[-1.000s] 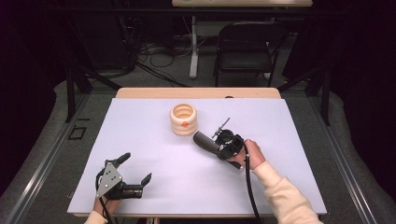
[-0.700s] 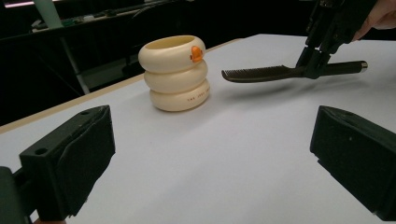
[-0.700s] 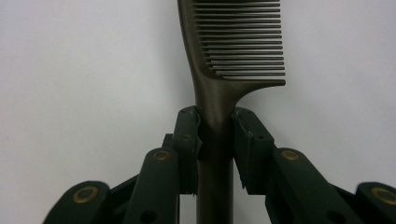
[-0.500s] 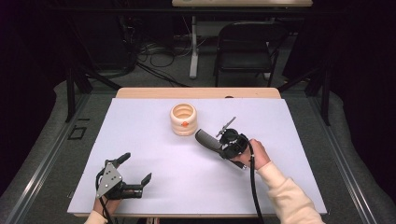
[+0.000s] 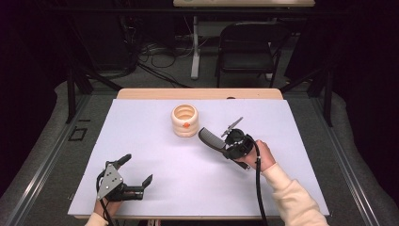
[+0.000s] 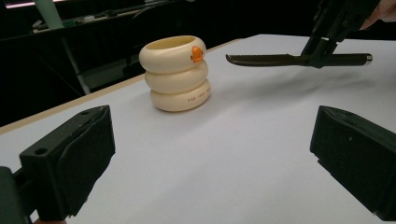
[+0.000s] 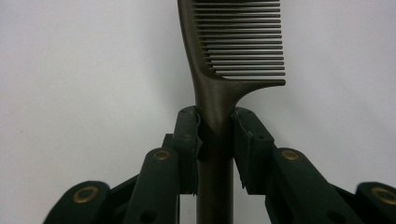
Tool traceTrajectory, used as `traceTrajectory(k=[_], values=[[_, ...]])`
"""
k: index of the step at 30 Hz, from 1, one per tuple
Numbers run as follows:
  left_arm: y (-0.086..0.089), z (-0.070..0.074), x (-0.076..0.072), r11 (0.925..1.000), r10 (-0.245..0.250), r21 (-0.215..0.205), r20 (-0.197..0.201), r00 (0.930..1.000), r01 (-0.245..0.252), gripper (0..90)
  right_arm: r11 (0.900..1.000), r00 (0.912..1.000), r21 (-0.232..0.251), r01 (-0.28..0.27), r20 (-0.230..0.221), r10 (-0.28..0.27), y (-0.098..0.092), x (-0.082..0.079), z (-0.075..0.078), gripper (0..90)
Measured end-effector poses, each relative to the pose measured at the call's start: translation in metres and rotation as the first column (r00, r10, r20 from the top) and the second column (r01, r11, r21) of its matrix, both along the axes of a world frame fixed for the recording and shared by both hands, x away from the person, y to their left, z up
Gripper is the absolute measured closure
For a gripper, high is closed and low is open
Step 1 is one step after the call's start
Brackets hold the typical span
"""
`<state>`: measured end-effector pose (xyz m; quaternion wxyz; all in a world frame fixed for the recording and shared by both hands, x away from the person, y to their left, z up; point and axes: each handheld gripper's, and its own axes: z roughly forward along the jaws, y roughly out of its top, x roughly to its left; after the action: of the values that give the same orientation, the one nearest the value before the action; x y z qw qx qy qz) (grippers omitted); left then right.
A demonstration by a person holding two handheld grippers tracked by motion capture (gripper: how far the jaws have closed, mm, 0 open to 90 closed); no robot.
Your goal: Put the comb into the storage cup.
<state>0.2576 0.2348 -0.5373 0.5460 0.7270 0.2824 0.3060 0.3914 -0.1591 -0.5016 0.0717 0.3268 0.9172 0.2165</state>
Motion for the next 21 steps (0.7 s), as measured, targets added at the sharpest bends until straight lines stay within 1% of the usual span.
traceTrajectory(k=[4, 5, 7, 14, 17, 18, 21], values=[[0.0, 0.0, 0.0, 1.0, 0.0, 0.0, 0.0, 1.0, 0.0, 0.0, 1.0, 1.0, 0.01, 0.001, 0.007, -0.001, -0.0019, -0.0009, 0.002, 71.9], [-0.0001, 0.0, 0.0, 1.0, 0.0, 0.0, 0.0, 1.0, 0.0, 0.0, 1.0, 1.0, 0.005, -0.002, 0.005, 0.002, -0.0033, -0.001, 0.0037, 72.0], [-0.0001, 0.0, 0.0, 1.0, 0.0, 0.001, 0.0, 1.0, 0.0, 0.0, 1.0, 0.9999, 0.018, 0.002, 0.014, -0.002, -0.0042, -0.0012, 0.0034, 72.0], [0.0, 0.0001, -0.0002, 1.0, 0.0, 0.0, 0.002, 1.0, 0.0, 0.0, 0.999, 0.9996, 0.035, 0.005, 0.027, -0.005, -0.0066, -0.0015, 0.0057, 72.0], [0.0, 0.0001, -0.0002, 1.0, 0.001, 0.0, 0.002, 1.0, -0.001, 0.0, 0.999, 0.9994, 0.051, 0.008, 0.033, -0.01, -0.0078, -0.0019, 0.0071, 72.0], [0.0, 0.0001, -0.0002, 1.0, 0.001, 0.0, 0.002, 1.0, -0.001, 0.0, 0.998, 0.9993, 0.055, 0.018, 0.03, -0.02, -0.0079, -0.0024, 0.0074, 72.0], [0.0001, 0.0001, -0.0002, 1.0, 0.001, 0.0, 0.003, 1.0, -0.001, 0.0, 0.998, 0.999, 0.063, 0.011, 0.042, -0.014, -0.0092, -0.0018, 0.0082, 72.0]])
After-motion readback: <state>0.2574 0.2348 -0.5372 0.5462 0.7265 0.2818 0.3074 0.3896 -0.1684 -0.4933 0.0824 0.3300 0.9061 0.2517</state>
